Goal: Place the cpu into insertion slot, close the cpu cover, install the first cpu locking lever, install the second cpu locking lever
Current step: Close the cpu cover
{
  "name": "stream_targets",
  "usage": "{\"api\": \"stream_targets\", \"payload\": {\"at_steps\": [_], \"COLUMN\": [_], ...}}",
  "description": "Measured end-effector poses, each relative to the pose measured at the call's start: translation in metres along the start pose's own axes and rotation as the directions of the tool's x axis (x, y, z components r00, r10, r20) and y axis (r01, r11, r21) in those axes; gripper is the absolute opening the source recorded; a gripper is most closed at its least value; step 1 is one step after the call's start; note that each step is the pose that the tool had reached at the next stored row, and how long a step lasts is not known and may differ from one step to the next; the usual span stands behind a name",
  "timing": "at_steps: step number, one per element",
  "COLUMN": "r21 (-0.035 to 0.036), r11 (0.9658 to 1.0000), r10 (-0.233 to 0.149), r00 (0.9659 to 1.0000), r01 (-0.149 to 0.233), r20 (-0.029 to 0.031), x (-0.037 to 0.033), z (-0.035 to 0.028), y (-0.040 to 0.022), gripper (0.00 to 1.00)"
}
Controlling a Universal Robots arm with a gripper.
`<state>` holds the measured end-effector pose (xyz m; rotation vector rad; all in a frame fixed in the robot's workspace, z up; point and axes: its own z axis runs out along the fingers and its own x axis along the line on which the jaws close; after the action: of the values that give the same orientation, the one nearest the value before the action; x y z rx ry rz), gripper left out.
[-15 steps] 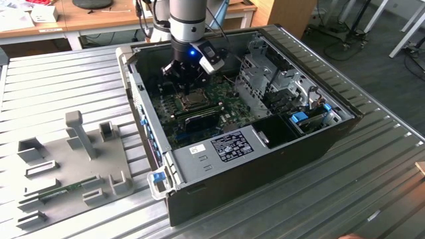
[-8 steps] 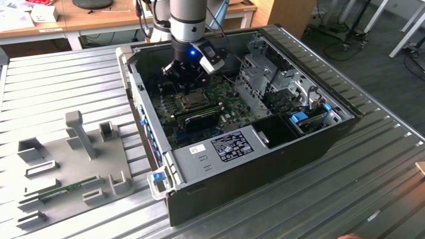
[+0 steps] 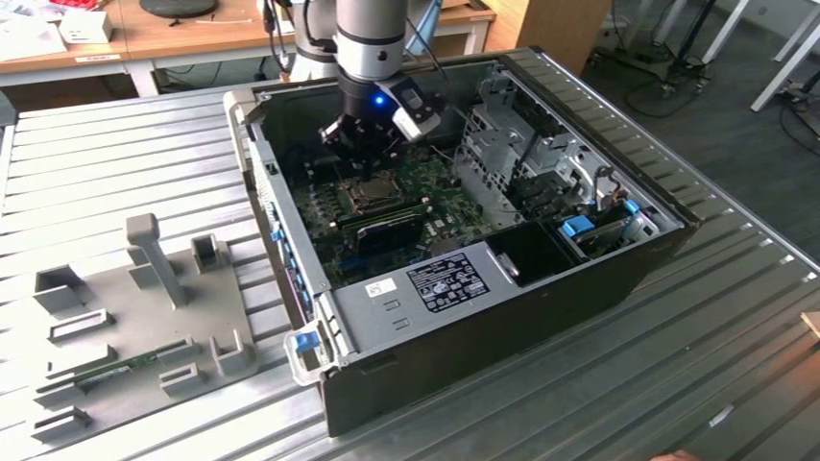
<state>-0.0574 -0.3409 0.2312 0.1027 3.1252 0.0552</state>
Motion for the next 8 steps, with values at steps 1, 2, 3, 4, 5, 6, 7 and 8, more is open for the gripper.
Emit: {"api": "stream_targets", "payload": {"at_steps": [1, 2, 3, 4, 5, 6, 7, 8], "r21": [0.0001, 0.0002, 0.0003, 0.0003, 0.0001, 0.0002, 0.0002, 0.0002], "r11": [1.0, 1.0, 1.0, 1.0, 1.0, 1.0, 1.0, 1.0], "r10": [0.0, 0.0, 0.0, 0.0, 0.0, 0.0, 0.0, 0.0], "r00": [1.0, 1.0, 1.0, 1.0, 1.0, 1.0, 1.0, 1.0], "r01": [0.0, 0.0, 0.0, 0.0, 0.0, 0.0, 0.0, 0.0], "r20": [0.0, -0.0001, -0.0002, -0.0001, -0.0001, -0.0001, -0.0001, -0.0001], "x": [-0.0005, -0.0013, -0.0023, -0.0034, -0.0046, -0.0059, -0.0072, -0.0085], "z": [0.0, 0.0, 0.0001, 0.0001, 0.0002, 0.0002, 0.0002, 0.0003], "y": [0.0001, 0.0001, 0.0002, 0.0003, 0.0004, 0.0004, 0.0005, 0.0006], "gripper": [0.1, 0.1, 0.1, 0.1, 0.1, 0.1, 0.1, 0.1]}}
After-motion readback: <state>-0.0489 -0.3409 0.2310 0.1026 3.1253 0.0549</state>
